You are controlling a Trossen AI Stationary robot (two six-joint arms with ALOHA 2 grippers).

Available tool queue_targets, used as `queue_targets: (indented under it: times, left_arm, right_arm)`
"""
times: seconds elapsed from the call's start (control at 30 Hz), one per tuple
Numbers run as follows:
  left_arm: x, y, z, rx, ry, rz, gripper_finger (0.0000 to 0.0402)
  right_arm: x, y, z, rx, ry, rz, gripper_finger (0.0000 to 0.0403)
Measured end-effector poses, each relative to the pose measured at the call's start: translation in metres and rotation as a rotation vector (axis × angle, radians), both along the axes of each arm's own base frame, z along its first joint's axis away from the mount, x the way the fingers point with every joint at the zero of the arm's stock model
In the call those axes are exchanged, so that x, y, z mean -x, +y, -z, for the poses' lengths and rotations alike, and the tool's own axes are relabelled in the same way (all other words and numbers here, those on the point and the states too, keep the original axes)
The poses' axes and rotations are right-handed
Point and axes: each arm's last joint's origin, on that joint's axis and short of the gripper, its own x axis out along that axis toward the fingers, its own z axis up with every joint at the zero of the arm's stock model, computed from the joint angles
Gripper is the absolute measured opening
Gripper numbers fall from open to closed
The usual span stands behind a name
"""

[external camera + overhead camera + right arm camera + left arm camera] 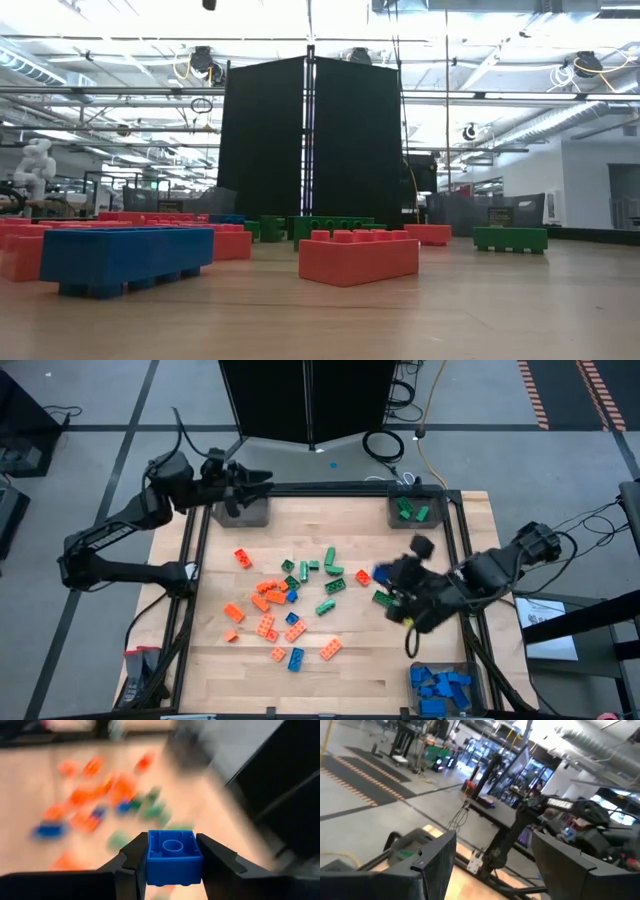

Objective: Sort blocks
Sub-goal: Put the blue game piece into the bottom black bin

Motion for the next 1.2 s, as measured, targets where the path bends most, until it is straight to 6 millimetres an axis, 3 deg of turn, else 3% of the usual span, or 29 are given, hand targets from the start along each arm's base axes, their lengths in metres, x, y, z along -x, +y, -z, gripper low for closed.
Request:
queue_targets:
  times: [0.13,0.27,0.43,0.73,1.0,1.2]
  left_arm:
    - [-0.004,0.002,0.005,0.016,0.033,-0.006,0.0261]
    - [-0.004,0.002,0.007,0.020,0.059,-0.007,0.0261]
    - [-0.003,0.002,0.012,0.023,0.104,-0.007,0.0261]
    - [-0.003,0.003,0.014,0.024,0.128,-0.045,0.0261]
    - [-0.003,0.004,0.014,-0.002,0.136,-0.093,0.0261]
    - [-0.003,0.004,0.016,0.005,0.151,-0.092,0.0261]
  right_arm:
    - [0.022,0.019,0.014,-0.310,0.177,0.067,0.0124]
    - [0.036,0.047,0.027,-0.497,0.358,0.100,0.0124]
    - [0.046,0.081,0.050,-0.578,0.496,0.154,0.0125]
    - [0.057,0.132,0.112,-0.663,0.678,0.199,0.0125]
    - [0.062,0.145,0.142,-0.732,0.693,0.206,0.0128]
    - [0.065,0.145,0.147,-0.711,0.709,0.185,0.0170]
